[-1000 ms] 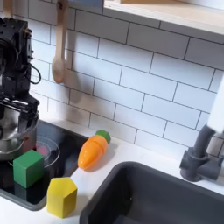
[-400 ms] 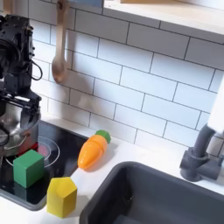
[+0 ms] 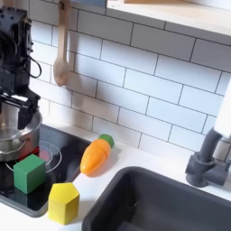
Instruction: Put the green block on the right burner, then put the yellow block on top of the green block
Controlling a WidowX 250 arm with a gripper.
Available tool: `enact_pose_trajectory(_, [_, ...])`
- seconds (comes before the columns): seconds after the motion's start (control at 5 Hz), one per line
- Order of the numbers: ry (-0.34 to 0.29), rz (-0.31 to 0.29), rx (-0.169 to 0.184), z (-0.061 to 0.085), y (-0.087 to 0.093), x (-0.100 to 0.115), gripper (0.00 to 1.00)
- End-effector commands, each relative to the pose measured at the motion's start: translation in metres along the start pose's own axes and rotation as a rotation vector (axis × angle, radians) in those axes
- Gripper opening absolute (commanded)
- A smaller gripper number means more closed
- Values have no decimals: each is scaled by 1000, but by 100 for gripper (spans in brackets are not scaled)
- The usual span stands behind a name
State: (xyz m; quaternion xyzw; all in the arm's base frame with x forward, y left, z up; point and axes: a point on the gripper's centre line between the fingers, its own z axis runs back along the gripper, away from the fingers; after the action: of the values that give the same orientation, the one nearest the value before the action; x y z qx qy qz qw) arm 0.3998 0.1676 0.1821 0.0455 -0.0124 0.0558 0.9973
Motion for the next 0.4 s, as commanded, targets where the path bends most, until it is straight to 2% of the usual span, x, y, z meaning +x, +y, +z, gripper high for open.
enact_pose_trajectory(0.0, [-41,-23,-5,36,-9,-21,100])
enact_pose_trajectory(0.2, [-66,-32,-20,51,-15,-35,100])
